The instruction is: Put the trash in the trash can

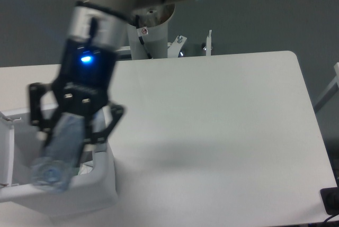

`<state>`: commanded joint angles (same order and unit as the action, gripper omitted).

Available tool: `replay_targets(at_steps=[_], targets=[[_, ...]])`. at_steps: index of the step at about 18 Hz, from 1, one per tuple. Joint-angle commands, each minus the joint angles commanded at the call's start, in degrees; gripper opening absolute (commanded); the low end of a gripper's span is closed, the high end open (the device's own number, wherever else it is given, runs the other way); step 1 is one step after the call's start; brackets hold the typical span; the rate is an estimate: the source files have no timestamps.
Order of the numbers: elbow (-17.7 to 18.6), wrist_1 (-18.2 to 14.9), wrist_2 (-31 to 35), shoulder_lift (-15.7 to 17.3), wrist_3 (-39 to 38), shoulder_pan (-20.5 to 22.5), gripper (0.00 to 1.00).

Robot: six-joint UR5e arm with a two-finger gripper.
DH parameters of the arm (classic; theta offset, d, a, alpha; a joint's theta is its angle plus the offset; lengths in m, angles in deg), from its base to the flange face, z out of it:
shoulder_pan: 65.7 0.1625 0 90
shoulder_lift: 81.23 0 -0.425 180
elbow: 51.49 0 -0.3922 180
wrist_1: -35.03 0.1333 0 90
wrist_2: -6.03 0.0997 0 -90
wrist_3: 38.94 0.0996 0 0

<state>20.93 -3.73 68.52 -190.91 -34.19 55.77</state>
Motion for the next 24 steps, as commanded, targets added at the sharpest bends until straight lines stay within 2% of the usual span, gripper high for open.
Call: replay_targets(at_steps=[2,5,9,10,13,16,18,19,21,24], targets=[[-0.4,0.0,-0.1,-0.7,0.1,-0.3,0.64],[-0.3,0.1,0.0,-0.8,1.1,-0.4,1.0],[-0.2,0.1,1.0,0.4,2.6,0.7,1.0],[-0.3,0.0,1.7,1.1,2.6,3.5,1.0],[0.1,0.0,4.9,1.4,2.6,8.4,1.0],[1.1,-0.4,13.1,1.1,3.3,12.5,1.0],[3.9,-0.8,19.8,1.1,8.7,15.3,1.0],[5.4,-1.4,24.9,1.7,15.0,16.9,1.0],[6.8,-5.1,31.2,2.9,22.1,19.0,1.0],[8.5,-12.0,32.3,5.7,28.9,23.0,1.0]])
